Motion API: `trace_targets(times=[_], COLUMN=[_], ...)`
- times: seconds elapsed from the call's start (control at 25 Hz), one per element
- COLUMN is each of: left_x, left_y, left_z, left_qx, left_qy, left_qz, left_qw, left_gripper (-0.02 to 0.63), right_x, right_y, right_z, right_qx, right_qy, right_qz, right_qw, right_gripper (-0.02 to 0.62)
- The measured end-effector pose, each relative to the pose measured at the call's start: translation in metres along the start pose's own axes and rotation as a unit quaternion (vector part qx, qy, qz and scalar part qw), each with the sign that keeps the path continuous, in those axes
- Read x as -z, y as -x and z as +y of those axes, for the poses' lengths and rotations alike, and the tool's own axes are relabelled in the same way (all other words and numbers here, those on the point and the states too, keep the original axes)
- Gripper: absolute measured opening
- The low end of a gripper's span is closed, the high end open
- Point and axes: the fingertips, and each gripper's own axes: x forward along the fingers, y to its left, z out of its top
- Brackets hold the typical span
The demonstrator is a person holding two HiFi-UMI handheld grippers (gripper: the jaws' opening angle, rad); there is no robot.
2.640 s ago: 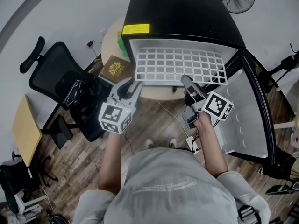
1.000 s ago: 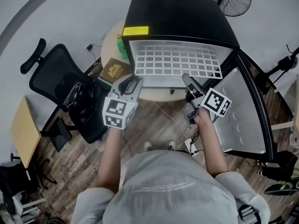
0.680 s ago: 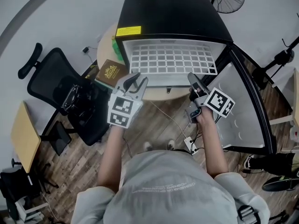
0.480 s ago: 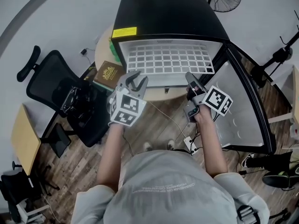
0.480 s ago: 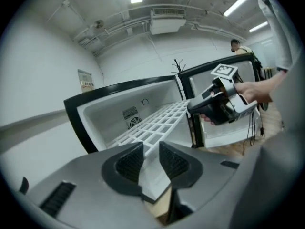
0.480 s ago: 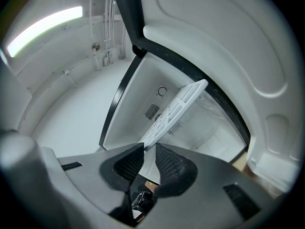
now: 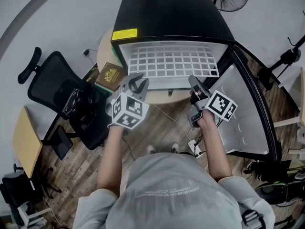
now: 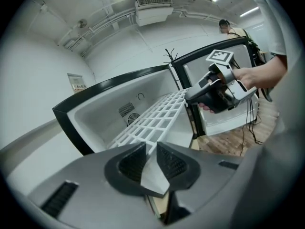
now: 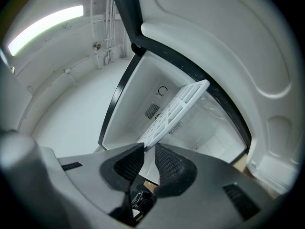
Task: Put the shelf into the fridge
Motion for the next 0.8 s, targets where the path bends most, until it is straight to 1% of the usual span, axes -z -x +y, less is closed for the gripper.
trace_targets(times=[0.28,0.6,0.8], left_x=[-0.004,-0.005,-0.005], left_y=[-0.001,-0.005,-0.007], left_z=[0.006,0.011,0.011], left_qx=[-0.026,-0.032,-0.032], left_qy=[0.004,0.022,0.025], left_qz=[-0.014,-0.021,-0.021], left_qw=[0.9996,0.999,0.9989], left_gripper=[0.077,0.077,0.077], right_x=[-0.006,-0.009,-0.01], right_y=[-0.004,-0.009,-0.01], right_z=[0.003,0.002,0.0], right_qx=[-0.005,-0.008,-0.009], right_qy=[0.012,0.011,0.011], right_qz=[0.001,0.005,0.005], right_qw=[1.0,1.0,1.0], right_gripper=[0.083,0.083,0.083])
